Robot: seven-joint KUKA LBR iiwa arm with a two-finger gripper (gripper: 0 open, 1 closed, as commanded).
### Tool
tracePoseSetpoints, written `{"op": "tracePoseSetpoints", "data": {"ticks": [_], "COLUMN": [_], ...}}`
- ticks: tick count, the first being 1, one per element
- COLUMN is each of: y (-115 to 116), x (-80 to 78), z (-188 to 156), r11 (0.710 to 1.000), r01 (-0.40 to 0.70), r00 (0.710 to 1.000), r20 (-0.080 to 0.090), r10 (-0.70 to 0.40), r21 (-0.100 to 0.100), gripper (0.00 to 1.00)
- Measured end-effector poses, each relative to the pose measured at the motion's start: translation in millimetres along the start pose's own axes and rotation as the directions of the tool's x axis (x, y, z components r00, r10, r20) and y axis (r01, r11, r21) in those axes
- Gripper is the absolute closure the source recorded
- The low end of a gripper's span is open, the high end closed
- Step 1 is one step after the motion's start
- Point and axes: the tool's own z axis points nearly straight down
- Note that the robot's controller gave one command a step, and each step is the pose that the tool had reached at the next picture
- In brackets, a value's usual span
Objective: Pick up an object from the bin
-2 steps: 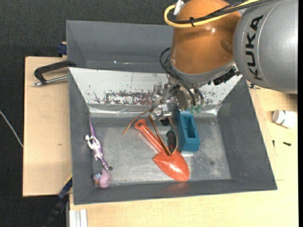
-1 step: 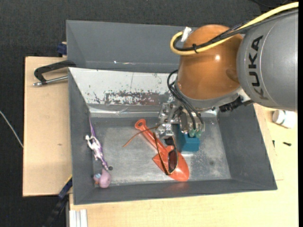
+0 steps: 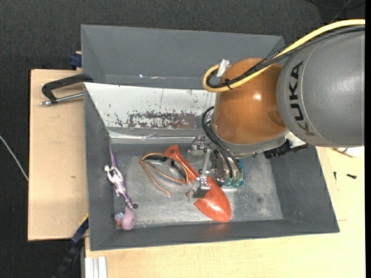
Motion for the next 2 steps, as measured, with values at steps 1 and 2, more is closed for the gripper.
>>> {"op": "tracePoseSetpoints", "data": {"ticks": [1,2], "y": [0,48], "x": [-0.6,-55.7], "z": [-2,18], "r11": [1.0,1.0], "r01": [0.0,-0.027], "r00": [1.0,1.0], "r20": [0.003,0.012], "r10": [0.0,0.027], "r21": [-0.001,-0.004], "gripper": [0.0,0.0]}}
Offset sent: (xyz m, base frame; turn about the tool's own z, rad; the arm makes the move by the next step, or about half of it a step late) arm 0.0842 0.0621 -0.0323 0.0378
